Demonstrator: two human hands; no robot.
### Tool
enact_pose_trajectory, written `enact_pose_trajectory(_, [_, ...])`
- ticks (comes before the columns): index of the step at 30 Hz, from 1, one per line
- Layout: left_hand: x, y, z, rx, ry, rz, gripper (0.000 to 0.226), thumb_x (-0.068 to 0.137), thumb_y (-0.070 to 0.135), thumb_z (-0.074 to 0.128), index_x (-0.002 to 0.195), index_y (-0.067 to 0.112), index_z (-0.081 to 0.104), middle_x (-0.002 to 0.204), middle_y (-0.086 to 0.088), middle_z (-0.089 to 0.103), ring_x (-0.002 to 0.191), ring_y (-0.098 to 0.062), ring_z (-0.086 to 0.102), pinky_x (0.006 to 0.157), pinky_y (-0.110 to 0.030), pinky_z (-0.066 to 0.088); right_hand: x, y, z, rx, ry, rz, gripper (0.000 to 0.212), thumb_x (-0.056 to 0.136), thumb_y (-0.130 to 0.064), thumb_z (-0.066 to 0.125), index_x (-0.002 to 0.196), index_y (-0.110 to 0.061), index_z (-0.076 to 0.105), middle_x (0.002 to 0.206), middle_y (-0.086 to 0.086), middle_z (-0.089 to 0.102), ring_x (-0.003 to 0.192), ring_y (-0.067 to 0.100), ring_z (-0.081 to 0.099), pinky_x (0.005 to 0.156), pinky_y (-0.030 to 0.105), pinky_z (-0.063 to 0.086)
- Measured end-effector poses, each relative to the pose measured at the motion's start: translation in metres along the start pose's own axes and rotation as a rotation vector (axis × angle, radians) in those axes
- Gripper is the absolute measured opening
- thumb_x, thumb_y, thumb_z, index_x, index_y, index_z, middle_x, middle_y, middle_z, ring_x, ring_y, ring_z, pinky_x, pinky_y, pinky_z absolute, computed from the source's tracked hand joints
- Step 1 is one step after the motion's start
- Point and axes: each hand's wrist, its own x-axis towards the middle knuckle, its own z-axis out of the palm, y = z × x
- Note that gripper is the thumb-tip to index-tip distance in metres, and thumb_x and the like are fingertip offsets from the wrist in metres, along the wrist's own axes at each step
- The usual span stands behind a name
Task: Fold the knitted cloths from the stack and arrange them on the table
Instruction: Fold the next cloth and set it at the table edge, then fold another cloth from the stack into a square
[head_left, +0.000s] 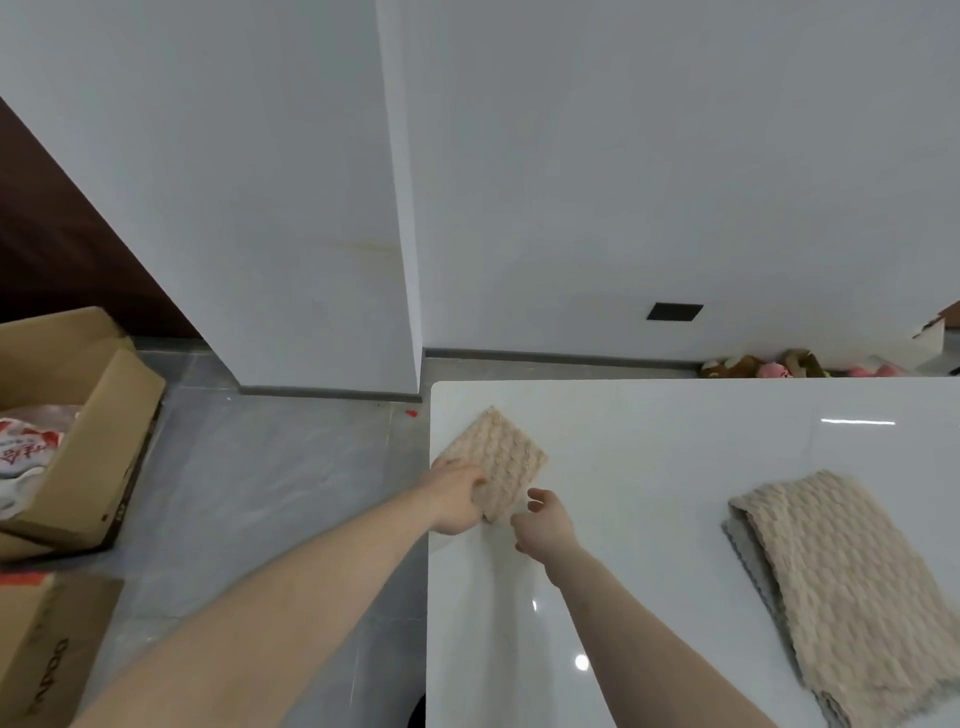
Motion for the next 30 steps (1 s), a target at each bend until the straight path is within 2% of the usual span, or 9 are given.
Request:
enact_pose_trajectory(5, [-0.052, 0.021, 0.016, -0.102, 0.008, 0.06, 0.059, 0.09, 0.022, 0.054, 0.148, 0.024, 0.045, 0.153, 0.005, 0.039, 0.143, -0.025, 0.031, 0.116, -0.038, 0.033, -0.058, 0.01, -0.027, 0.027, -0.026, -0.097, 0.054, 0.088, -0.007, 0.05, 0.14, -0.021, 0.051, 0.139, -0.003, 0.052, 0.106, 0.021, 0.067, 0.095, 0.043, 0.058])
enact_pose_trajectory(9, [-0.104, 0.043, 0.034, -0.202, 0.086, 0.124, 0.056, 0.093, 0.024, 0.053, 0.148, 0.029, 0.045, 0.161, 0.011, 0.029, 0.149, -0.018, 0.022, 0.121, -0.034, 0.024, -0.123, 0.029, -0.064, 0.07, 0.006, -0.176, 0.044, 0.092, -0.009, 0.052, 0.132, -0.026, 0.056, 0.132, -0.013, 0.054, 0.098, 0.017, 0.072, 0.09, 0.039, 0.06])
enact_pose_trajectory(12, [-0.131, 0.065, 0.055, -0.224, 0.134, 0.142, 0.054, 0.093, 0.025, 0.056, 0.145, 0.035, 0.047, 0.161, 0.012, 0.029, 0.149, -0.016, 0.023, 0.118, -0.029, 0.022, -0.164, 0.052, -0.099, 0.121, 0.036, -0.192, 0.039, 0.092, -0.012, 0.054, 0.127, -0.029, 0.058, 0.129, -0.019, 0.057, 0.096, 0.018, 0.072, 0.086, 0.039, 0.06])
enact_pose_trajectory(15, [-0.146, 0.098, 0.073, -0.258, 0.186, 0.191, 0.051, 0.094, 0.024, 0.057, 0.141, 0.039, 0.048, 0.159, 0.016, 0.031, 0.146, -0.011, 0.025, 0.113, -0.022, 0.023, -0.187, 0.078, -0.138, 0.137, 0.077, -0.217, 0.036, 0.093, -0.015, 0.055, 0.125, -0.031, 0.059, 0.125, -0.023, 0.058, 0.095, 0.012, 0.071, 0.084, 0.034, 0.06])
enact_pose_trajectory(20, [-0.154, 0.178, 0.098, -0.269, 0.218, 0.242, 0.051, 0.094, 0.025, 0.057, 0.142, 0.039, 0.048, 0.158, 0.017, 0.031, 0.146, -0.009, 0.025, 0.115, -0.022, 0.023, -0.205, 0.126, -0.211, 0.134, 0.123, -0.289, 0.035, 0.094, -0.019, 0.056, 0.123, -0.039, 0.058, 0.117, -0.029, 0.061, 0.091, 0.01, 0.07, 0.084, 0.028, 0.06])
enact_pose_trajectory(23, [-0.16, 0.231, 0.117, -0.262, 0.249, 0.231, 0.05, 0.093, 0.025, 0.058, 0.141, 0.038, 0.049, 0.158, 0.015, 0.032, 0.145, -0.012, 0.028, 0.115, -0.022, 0.023, -0.214, 0.156, -0.259, 0.098, 0.126, -0.313, 0.035, 0.094, -0.019, 0.057, 0.119, -0.043, 0.058, 0.097, -0.021, 0.066, 0.081, 0.017, 0.069, 0.082, 0.029, 0.059])
enact_pose_trajectory(25, [-0.167, 0.264, 0.131, -0.262, 0.253, 0.231, 0.05, 0.093, 0.026, 0.058, 0.141, 0.038, 0.05, 0.159, 0.014, 0.032, 0.145, -0.013, 0.029, 0.114, -0.022, 0.023, -0.221, 0.174, -0.287, 0.065, 0.132, -0.323, 0.035, 0.093, -0.02, 0.058, 0.119, -0.044, 0.058, 0.09, -0.013, 0.066, 0.075, 0.011, 0.066, 0.076, 0.025, 0.058])
enact_pose_trajectory(27, [-0.176, 0.292, 0.141, -0.275, 0.264, 0.23, 0.05, 0.093, 0.027, 0.057, 0.141, 0.038, 0.05, 0.159, 0.014, 0.031, 0.145, -0.012, 0.028, 0.114, -0.021, 0.022, -0.227, 0.188, -0.313, 0.063, 0.145, -0.33, 0.036, 0.093, -0.022, 0.059, 0.12, -0.045, 0.058, 0.097, -0.004, 0.069, 0.078, 0.01, 0.067, 0.075, 0.026, 0.058])
enact_pose_trajectory(30, [-0.188, 0.325, 0.151, -0.267, 0.255, 0.243, 0.05, 0.093, 0.029, 0.056, 0.141, 0.04, 0.049, 0.159, 0.015, 0.03, 0.146, -0.012, 0.027, 0.117, -0.025, 0.024, -0.239, 0.2, -0.344, 0.069, 0.158, -0.35, 0.036, 0.093, -0.023, 0.059, 0.124, -0.043, 0.058, 0.115, -0.021, 0.065, 0.091, 0.006, 0.068, 0.077, 0.022, 0.053])
